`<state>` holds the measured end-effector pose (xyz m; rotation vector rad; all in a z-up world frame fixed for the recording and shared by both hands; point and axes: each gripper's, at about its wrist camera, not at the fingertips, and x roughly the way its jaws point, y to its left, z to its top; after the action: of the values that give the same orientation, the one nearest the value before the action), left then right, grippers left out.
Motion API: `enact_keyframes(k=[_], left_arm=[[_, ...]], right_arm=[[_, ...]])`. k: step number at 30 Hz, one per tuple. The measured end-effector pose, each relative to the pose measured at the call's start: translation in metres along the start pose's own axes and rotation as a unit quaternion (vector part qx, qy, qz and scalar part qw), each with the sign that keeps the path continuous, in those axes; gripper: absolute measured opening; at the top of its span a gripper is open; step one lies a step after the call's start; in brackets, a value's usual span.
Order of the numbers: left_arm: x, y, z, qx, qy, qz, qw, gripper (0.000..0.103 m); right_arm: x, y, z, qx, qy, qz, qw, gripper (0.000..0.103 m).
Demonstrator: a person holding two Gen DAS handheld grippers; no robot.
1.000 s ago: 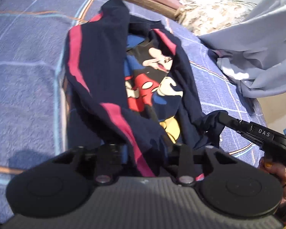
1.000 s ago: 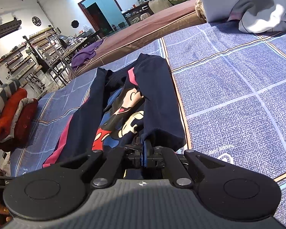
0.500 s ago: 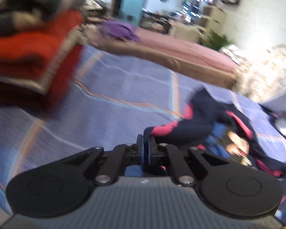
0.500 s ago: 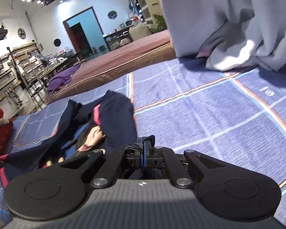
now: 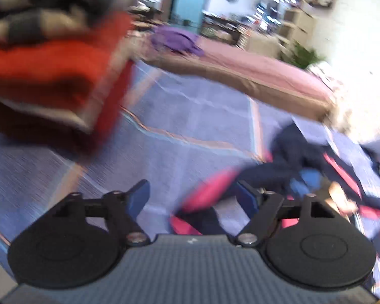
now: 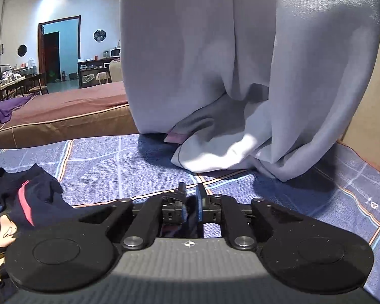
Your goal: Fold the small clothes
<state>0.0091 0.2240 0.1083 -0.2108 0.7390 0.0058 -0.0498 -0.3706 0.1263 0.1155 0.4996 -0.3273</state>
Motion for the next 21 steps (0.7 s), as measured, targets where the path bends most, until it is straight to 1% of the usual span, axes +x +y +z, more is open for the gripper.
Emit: enact_keyframes(k=[1,2,3,4,6,7,8,9,10,11,12,13,15,16,17,18,19,20,21], left_arm=[[0.009,-0.01,-0.008,0.019,0.014,-0.007,0.9997,0.08],[0.018,-0.019,-0.013,0.036,0.027,-0.008,0.9989,0.082],[0.026,-0.027,-0.017,0.053,0.035,-0.008,0.9979,0.082],[0.031,-0.034,-0.018,0.07,0.035,-0.009,0.9969,0.082],[0.04,-0.054,-0.021,0.121,0.019,-0.007,0.9924,0.083],[0.044,-0.065,-0.02,0.155,0.005,-0.004,0.988,0.088],[0.049,-0.076,-0.017,0.19,-0.01,0.002,0.9817,0.096],[0.055,-0.086,-0.017,0.229,-0.025,0.011,0.9729,0.098],[0.061,-0.096,-0.016,0.27,-0.035,0.023,0.9619,0.1],[0.069,-0.107,-0.014,0.312,-0.037,0.035,0.9487,0.1],[0.078,-0.117,-0.016,0.354,-0.036,0.05,0.9331,0.1],[0.087,-0.124,-0.017,0.385,-0.033,0.061,0.9204,0.099],[0.111,-0.138,-0.022,0.435,-0.019,0.082,0.8963,0.097],[0.122,-0.142,-0.025,0.451,-0.009,0.088,0.8882,0.087],[0.132,-0.146,-0.027,0.46,-0.002,0.089,0.8835,0.074],[0.142,-0.147,-0.028,0.464,0.007,0.088,0.8815,0.066],[0.149,-0.149,-0.027,0.462,0.014,0.085,0.8828,0.049],[0.155,-0.151,-0.025,0.452,0.018,0.08,0.8881,0.032],[0.16,-0.15,-0.02,0.433,0.022,0.075,0.8982,0.026]], right_arm=[[-0.003,0.004,-0.006,0.004,0.002,0.011,1.0,0.084],[-0.007,0.012,-0.012,0.004,0.004,0.022,1.0,0.092],[-0.011,0.021,-0.017,-0.005,0.01,0.035,0.999,0.095],[-0.015,0.03,-0.022,-0.018,0.014,0.05,0.998,0.095],[-0.024,0.048,-0.03,-0.043,0.006,0.085,0.995,0.094],[-0.027,0.055,-0.033,-0.056,0.006,0.105,0.993,0.095],[-0.028,0.063,-0.035,-0.073,0.009,0.127,0.989,0.095],[-0.027,0.073,-0.037,-0.098,0.018,0.155,0.983,0.097],[-0.026,0.083,-0.039,-0.125,0.022,0.18,0.975,0.099],[-0.027,0.094,-0.042,-0.158,0.018,0.199,0.967,0.098],[-0.028,0.105,-0.045,-0.192,0.012,0.205,0.96,0.099],[-0.028,0.116,-0.048,-0.229,0.009,0.205,0.951,0.099],[-0.017,0.138,-0.055,-0.304,0.022,0.2,0.931,0.1],[-0.009,0.147,-0.059,-0.335,0.027,0.194,0.922,0.1],[0.0,0.154,-0.066,-0.365,0.032,0.184,0.912,0.099],[0.01,0.159,-0.07,-0.389,0.036,0.172,0.904,0.098],[0.018,0.163,-0.073,-0.404,0.04,0.162,0.899,0.095],[0.029,0.165,-0.075,-0.413,0.045,0.155,0.896,0.092],[0.036,0.166,-0.074,-0.414,0.051,0.156,0.895,0.087]])
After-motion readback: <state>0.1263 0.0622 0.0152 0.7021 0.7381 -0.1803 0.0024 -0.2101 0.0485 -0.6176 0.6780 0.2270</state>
